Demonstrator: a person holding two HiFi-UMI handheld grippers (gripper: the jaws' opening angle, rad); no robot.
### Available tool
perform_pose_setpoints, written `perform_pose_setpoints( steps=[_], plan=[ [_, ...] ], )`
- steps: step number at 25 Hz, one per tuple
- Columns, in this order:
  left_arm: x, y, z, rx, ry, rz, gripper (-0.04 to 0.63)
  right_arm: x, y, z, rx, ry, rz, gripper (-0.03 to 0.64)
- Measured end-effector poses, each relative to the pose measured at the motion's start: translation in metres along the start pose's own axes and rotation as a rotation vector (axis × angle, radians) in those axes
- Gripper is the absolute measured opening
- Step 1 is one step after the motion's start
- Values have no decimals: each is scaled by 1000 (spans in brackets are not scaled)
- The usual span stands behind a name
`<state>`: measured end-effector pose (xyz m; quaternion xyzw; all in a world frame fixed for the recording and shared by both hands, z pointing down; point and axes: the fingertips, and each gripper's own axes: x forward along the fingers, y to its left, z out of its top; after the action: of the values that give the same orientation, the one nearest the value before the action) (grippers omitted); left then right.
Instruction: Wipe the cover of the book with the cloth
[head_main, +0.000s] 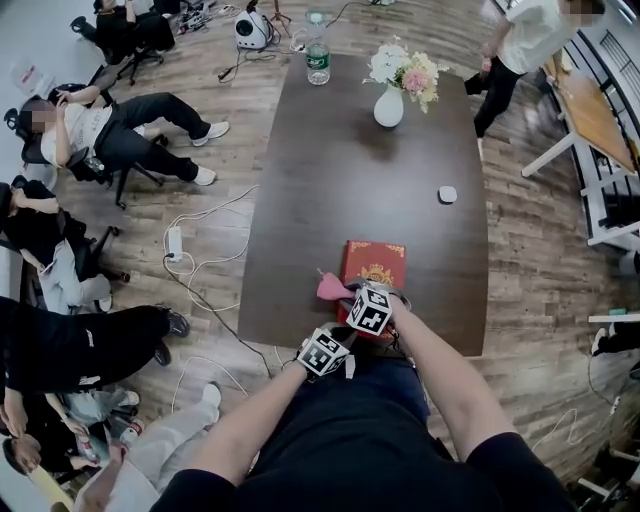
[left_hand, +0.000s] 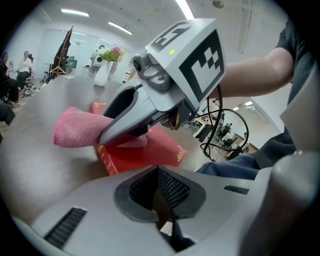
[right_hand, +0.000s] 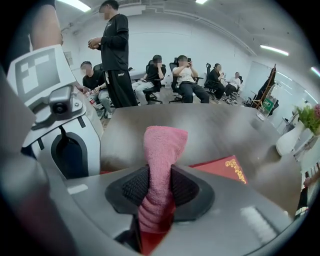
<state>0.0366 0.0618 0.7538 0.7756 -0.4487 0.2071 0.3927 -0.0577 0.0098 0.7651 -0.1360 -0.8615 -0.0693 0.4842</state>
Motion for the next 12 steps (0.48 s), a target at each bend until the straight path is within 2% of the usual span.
perform_pose_setpoints(
  steps=[12],
  plan=[
    [2,5,1,7,14,19,-5,-5,-4,-11,45,-4,-3,121]
  ],
)
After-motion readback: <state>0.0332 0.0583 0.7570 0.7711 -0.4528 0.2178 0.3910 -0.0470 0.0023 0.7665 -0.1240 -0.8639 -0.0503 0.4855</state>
